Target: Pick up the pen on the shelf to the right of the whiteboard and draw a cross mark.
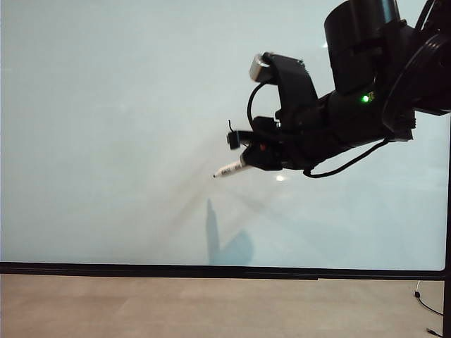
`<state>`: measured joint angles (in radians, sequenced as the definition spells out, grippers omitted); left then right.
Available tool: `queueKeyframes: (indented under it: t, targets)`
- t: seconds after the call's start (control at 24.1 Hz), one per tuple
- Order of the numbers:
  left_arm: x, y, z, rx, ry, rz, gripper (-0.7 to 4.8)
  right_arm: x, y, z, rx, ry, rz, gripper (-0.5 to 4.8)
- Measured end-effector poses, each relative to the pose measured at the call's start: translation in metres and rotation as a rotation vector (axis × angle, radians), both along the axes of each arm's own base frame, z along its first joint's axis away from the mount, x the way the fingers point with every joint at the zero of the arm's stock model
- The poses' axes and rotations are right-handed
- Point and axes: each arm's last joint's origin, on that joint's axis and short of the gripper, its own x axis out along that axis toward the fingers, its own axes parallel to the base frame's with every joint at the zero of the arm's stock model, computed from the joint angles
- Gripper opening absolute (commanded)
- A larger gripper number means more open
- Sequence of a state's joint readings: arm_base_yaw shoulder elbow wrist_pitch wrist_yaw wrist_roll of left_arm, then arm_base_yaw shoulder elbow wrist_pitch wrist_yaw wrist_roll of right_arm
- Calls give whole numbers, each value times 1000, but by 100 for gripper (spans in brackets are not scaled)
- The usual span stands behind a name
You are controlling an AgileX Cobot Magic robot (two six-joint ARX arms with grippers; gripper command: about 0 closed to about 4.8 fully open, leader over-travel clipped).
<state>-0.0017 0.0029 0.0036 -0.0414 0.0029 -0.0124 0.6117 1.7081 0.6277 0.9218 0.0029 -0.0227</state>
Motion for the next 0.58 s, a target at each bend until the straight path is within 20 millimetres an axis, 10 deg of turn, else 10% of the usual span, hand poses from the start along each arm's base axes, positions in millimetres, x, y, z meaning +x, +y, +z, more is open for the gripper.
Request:
queueKeyframes:
  t: [0.58]
  targets:
    - [0,0,0,0,0,0,-5,10,-7,11,-52,-76,-64,-5]
